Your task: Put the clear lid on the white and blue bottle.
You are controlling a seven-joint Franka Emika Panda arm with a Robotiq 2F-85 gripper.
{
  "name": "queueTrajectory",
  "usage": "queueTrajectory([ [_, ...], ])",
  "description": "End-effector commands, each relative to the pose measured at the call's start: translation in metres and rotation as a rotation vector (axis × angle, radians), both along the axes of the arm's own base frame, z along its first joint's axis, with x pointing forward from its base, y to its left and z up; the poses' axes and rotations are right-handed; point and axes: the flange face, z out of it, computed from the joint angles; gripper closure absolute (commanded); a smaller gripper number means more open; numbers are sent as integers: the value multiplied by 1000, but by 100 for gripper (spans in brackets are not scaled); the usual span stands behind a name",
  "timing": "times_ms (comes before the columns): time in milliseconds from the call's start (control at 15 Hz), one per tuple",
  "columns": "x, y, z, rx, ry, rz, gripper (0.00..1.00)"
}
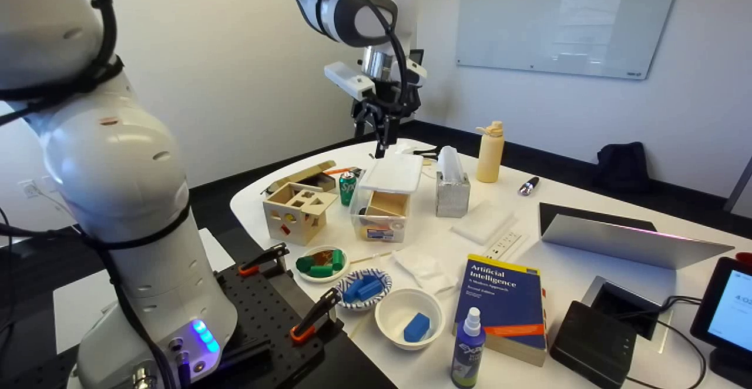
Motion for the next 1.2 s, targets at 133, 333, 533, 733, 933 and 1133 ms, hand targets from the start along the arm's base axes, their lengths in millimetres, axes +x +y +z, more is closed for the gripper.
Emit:
queueTrajectory([
  [133,58,18,-109,-162,60,-67,0],
  [333,72,24,-160,-204,123,-81,0],
  [533,76,30,-198,-153,173,-68,0],
  [733,72,35,-229,-131,182,-73,0],
  [933,64,33,-257,-149,148,-72,0],
  [1133,57,29,-283,-153,114,-76,0],
])
